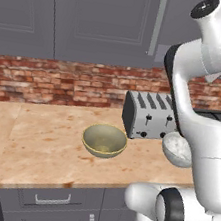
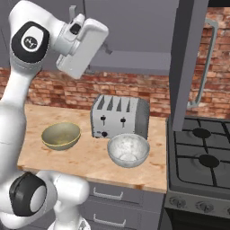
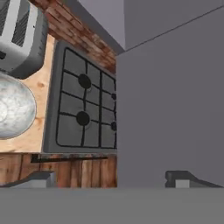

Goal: Open the cabinet. Pick the bowls from the counter and place them in the cabinet. Then close the cabinet.

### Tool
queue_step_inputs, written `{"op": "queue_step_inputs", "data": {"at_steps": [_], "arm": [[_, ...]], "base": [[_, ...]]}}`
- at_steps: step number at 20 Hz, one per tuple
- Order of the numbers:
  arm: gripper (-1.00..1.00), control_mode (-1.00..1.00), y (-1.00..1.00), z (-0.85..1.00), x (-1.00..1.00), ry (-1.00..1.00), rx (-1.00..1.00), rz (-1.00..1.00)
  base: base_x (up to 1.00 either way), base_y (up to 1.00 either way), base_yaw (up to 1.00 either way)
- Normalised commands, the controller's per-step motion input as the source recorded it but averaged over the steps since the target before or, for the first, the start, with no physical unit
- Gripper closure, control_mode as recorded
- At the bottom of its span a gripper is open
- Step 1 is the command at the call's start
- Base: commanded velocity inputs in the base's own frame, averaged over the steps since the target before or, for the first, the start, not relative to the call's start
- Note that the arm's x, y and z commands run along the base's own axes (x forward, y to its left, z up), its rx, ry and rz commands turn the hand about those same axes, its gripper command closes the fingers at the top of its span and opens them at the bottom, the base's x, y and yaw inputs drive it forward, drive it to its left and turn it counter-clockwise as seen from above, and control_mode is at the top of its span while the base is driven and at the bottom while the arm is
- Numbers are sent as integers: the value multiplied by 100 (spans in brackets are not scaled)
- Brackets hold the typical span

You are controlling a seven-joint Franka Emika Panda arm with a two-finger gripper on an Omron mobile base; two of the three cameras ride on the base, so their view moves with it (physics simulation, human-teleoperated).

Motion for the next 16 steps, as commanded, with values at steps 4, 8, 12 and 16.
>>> {"op": "queue_step_inputs", "data": {"at_steps": [4, 8, 12, 16], "arm": [[-100, -100, 55, 0, 0, -23, 24, 11], [-100, -100, 42, 0, -1, -23, 23, 10], [-100, -100, 35, 0, -2, -31, 23, 1], [-100, -100, 34, 0, 0, -27, 24, 0]], "base": [[0, 0, 0], [0, 0, 0], [0, 0, 0], [0, 0, 0]]}}
